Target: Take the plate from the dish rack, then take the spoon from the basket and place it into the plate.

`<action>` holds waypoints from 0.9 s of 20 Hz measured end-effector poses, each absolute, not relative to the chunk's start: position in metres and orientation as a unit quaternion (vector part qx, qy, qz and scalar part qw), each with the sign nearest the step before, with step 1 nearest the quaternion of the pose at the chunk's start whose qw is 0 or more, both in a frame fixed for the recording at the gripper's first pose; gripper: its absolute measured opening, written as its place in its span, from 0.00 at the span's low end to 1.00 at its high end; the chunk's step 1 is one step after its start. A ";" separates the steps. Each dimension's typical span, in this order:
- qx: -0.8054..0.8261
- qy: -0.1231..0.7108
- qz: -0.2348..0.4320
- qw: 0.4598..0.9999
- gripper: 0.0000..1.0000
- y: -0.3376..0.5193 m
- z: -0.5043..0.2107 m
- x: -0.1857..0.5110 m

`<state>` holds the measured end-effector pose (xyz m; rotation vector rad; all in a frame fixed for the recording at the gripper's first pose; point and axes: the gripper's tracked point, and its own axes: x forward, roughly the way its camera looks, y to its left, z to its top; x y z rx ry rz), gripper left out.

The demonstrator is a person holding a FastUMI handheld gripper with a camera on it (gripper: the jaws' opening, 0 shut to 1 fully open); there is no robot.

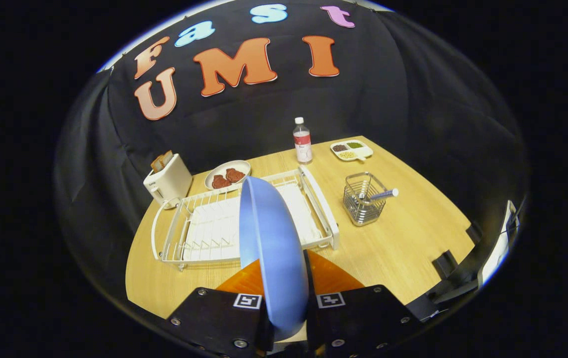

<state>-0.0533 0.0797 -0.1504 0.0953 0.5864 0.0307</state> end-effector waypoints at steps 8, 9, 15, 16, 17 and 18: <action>0.160 0.352 0.039 0.921 0.26 0.082 -0.224 -0.086; 0.176 0.358 0.041 0.916 0.26 0.082 -0.232 -0.086; 0.250 0.387 0.046 0.886 0.26 0.078 -0.265 -0.080; 0.262 0.388 0.047 0.882 0.26 0.078 -0.270 -0.078; 0.275 0.395 0.048 0.875 0.26 0.079 -0.273 -0.078; 0.283 0.402 0.050 0.869 0.26 0.080 -0.278 -0.080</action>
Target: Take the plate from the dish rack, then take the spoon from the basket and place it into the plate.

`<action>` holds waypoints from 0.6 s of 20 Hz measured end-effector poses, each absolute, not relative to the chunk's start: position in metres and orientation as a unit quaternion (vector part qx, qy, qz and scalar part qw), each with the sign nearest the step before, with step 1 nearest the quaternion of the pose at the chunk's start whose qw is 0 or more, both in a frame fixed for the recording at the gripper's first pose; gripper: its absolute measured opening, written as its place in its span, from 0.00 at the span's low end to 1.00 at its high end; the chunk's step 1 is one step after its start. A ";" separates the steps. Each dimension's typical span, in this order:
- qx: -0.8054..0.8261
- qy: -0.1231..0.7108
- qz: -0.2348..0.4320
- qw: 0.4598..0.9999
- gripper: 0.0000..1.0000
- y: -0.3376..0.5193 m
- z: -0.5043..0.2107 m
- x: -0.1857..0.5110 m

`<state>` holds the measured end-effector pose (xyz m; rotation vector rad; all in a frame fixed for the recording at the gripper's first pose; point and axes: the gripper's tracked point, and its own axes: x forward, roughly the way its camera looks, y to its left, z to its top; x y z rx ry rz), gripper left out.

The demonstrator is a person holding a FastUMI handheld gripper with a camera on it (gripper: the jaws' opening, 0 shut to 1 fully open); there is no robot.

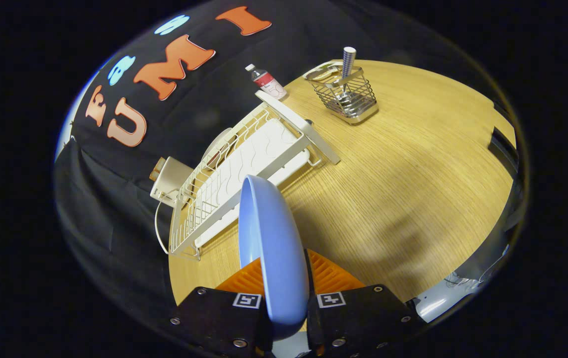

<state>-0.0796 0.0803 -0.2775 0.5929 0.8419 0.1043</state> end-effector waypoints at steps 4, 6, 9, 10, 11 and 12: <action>0.276 0.418 0.034 0.865 0.36 0.067 -0.290 -0.082; 0.262 0.421 0.026 0.868 0.42 0.058 -0.292 -0.080; 0.248 0.419 0.014 0.873 0.49 0.042 -0.291 -0.076; 0.241 0.419 0.008 0.875 0.51 0.034 -0.291 -0.075; 0.234 0.417 0.005 0.878 0.56 0.028 -0.290 -0.074; 0.229 0.414 0.003 0.881 0.57 0.024 -0.288 -0.072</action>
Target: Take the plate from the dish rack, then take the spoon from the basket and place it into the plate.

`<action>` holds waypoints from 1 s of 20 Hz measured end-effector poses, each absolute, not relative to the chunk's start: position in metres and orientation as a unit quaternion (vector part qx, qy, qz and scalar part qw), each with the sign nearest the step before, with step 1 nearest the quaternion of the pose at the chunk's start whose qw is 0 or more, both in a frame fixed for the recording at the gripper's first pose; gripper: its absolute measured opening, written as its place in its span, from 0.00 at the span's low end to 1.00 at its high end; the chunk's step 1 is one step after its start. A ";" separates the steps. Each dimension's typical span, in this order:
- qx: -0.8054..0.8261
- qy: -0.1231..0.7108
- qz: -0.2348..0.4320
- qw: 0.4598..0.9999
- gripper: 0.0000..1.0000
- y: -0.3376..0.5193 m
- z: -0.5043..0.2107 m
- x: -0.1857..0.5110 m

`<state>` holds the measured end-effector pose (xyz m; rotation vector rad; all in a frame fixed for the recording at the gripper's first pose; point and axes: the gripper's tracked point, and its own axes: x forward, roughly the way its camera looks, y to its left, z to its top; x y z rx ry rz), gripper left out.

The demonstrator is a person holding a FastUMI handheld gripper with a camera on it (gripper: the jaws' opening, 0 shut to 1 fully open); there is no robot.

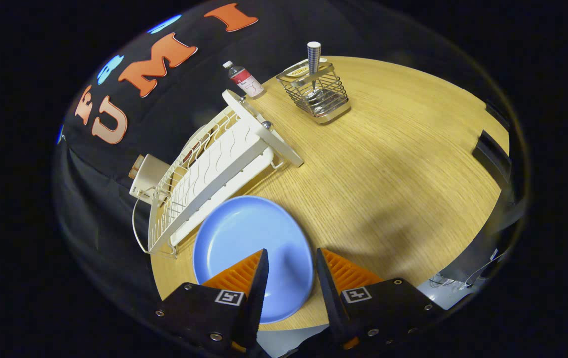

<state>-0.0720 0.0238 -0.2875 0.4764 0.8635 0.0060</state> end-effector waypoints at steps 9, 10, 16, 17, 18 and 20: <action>0.088 0.250 -0.021 0.964 0.91 -0.061 -0.178 0.005; 0.056 0.230 -0.030 0.971 0.90 -0.073 -0.165 0.014; -0.033 0.184 -0.023 0.982 0.87 -0.099 -0.138 0.055; -0.036 0.186 -0.011 0.982 0.83 -0.097 -0.142 0.061; -0.042 0.186 -0.003 0.982 0.80 -0.094 -0.144 0.068; -0.059 0.195 0.012 0.979 0.70 -0.094 -0.155 0.079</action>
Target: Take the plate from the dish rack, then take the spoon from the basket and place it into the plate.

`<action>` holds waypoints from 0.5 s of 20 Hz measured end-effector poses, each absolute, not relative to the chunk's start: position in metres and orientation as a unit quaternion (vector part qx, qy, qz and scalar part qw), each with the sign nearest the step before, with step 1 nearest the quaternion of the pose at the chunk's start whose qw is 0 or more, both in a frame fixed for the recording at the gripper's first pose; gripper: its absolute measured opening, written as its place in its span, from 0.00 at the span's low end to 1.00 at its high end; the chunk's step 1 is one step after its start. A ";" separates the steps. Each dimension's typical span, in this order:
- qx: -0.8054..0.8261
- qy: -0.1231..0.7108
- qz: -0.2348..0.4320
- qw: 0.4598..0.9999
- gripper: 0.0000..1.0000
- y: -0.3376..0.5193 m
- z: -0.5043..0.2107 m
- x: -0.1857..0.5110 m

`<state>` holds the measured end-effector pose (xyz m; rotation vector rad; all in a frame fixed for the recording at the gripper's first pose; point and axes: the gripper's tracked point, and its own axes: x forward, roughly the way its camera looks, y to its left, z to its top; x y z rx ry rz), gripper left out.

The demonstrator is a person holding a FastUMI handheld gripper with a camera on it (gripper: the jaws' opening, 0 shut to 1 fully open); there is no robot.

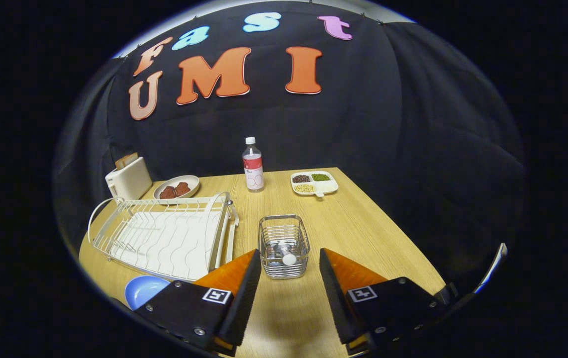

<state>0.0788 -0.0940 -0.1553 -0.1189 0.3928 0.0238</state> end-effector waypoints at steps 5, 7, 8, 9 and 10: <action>-0.069 0.197 0.038 0.977 0.33 -0.094 -0.164 0.099; -0.061 0.196 0.052 0.977 0.17 -0.090 -0.163 0.098; -0.059 0.199 0.052 0.977 0.14 -0.090 -0.165 0.101; -0.062 0.198 0.048 0.977 0.11 -0.092 -0.166 0.101; -0.066 0.191 0.041 0.979 0.08 -0.095 -0.163 0.104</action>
